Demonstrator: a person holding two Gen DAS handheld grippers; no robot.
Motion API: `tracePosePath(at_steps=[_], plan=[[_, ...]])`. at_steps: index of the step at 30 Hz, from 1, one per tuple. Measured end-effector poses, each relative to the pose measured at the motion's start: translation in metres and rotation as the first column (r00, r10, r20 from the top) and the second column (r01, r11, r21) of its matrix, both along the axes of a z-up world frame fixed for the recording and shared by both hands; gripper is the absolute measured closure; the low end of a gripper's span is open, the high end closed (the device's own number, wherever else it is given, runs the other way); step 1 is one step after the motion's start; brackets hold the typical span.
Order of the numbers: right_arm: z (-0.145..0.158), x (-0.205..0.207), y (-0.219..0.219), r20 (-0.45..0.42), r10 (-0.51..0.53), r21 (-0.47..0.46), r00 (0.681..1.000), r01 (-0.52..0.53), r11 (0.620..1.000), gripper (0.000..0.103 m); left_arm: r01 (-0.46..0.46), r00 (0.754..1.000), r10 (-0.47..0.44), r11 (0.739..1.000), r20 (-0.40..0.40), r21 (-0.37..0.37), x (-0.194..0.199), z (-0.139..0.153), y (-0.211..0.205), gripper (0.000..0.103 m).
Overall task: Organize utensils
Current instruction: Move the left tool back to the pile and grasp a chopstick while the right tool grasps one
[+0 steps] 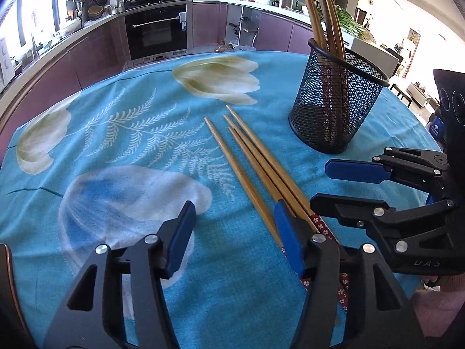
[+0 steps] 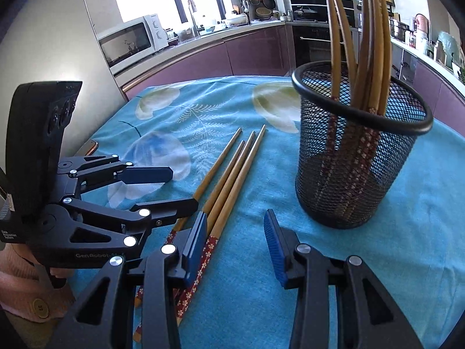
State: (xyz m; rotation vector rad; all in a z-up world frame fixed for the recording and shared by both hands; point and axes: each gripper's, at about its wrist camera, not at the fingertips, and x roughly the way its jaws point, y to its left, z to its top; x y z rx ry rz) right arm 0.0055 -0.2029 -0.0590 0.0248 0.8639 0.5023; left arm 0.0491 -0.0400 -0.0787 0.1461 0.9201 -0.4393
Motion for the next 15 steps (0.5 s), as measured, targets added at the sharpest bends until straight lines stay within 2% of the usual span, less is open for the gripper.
tracePosePath(at_steps=[5,10,12,15], plan=[[-0.004,0.003,0.01,-0.004,-0.003,-0.052,1.0,0.003,0.999,0.071,0.013,1.0,-0.013,1.0,-0.004,-0.006,0.002,0.001,0.001,0.06],[-0.003,0.003,0.009,-0.007,-0.017,-0.091,1.0,0.017,0.996,0.072,0.03,0.999,-0.031,1.0,-0.009,-0.001,0.003,0.003,0.001,0.072],[-0.004,0.005,0.009,-0.016,-0.024,-0.106,1.0,0.022,0.994,0.076,0.032,0.999,-0.032,0.999,-0.012,0.006,0.005,0.002,0.001,0.072],[-0.006,0.008,0.012,-0.012,-0.034,-0.14,0.999,0.032,0.99,0.078,0.027,1.0,-0.026,0.999,-0.012,0.033,0.009,0.001,-0.002,0.067]])
